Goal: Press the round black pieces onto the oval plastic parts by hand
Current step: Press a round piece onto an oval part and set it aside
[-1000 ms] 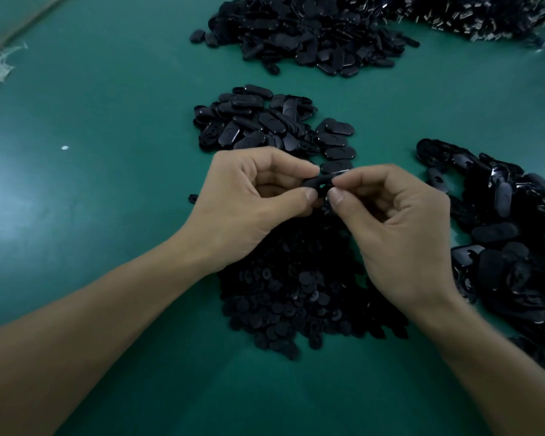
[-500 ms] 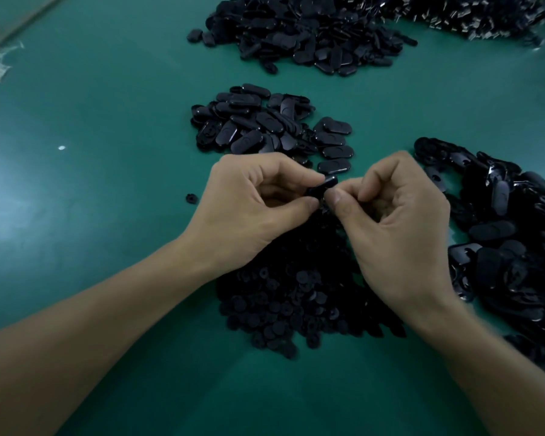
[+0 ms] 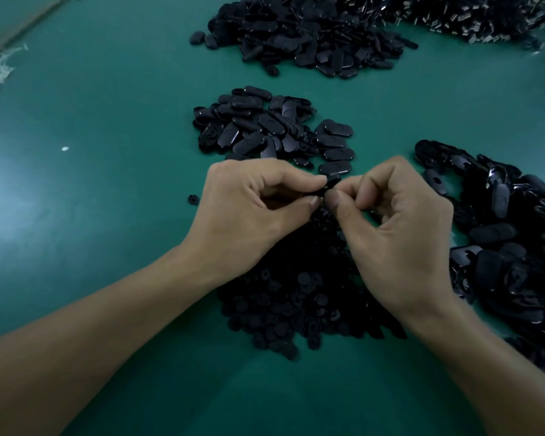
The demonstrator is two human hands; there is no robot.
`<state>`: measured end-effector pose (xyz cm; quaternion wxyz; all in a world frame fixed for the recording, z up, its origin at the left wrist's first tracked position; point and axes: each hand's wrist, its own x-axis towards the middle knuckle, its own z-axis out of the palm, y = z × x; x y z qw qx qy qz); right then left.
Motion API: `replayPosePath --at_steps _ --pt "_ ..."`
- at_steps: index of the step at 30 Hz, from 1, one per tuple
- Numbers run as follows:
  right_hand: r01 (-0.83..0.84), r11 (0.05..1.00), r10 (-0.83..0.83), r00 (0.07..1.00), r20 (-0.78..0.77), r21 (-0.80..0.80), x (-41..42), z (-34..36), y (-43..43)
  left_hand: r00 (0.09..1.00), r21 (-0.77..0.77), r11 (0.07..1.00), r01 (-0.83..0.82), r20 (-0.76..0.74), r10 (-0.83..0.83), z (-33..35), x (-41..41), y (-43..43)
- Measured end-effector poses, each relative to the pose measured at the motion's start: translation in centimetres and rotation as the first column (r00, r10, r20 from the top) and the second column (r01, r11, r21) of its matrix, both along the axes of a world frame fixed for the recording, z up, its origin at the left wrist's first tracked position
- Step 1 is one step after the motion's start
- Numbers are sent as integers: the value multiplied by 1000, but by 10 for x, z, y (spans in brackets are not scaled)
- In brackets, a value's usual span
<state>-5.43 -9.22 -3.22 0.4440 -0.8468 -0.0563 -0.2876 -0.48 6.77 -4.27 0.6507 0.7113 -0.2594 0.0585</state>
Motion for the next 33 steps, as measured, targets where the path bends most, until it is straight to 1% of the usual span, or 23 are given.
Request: replayPosePath --at_steps 9,13,15,18,22,25,27,30,33 --pt "8 991 9 992 -129 135 2 -2 2 1000 37 999 -8 -25 9 -1 0 0" --pt "4 976 33 986 -166 217 1 -2 4 999 65 997 -32 15 31 -3 0 0" --pt "-4 972 40 988 -147 233 1 -2 5 998 61 997 -51 32 49 -4 -1 -1" --pt "-9 981 25 996 -84 192 1 -3 6 997 43 997 -69 44 67 -4 -2 -2" --pt "-2 1000 2 1000 0 18 -2 -1 6 996 49 996 -75 41 73 -4 -1 -1" --pt "11 997 -11 1000 -3 -75 -2 -1 5 996 89 993 -73 59 68 -3 -2 -2" --pt "19 996 -22 999 -34 -85 -2 -1 5 994 122 989 -80 89 69 -2 -3 -1" --pt "33 998 -37 997 -67 -50 -2 -1 4 987 166 981 -100 140 77 -2 -3 -1" --pt "30 999 -33 997 -74 -40 -2 -1 3 971 204 968 -145 215 100 -1 -3 -1"
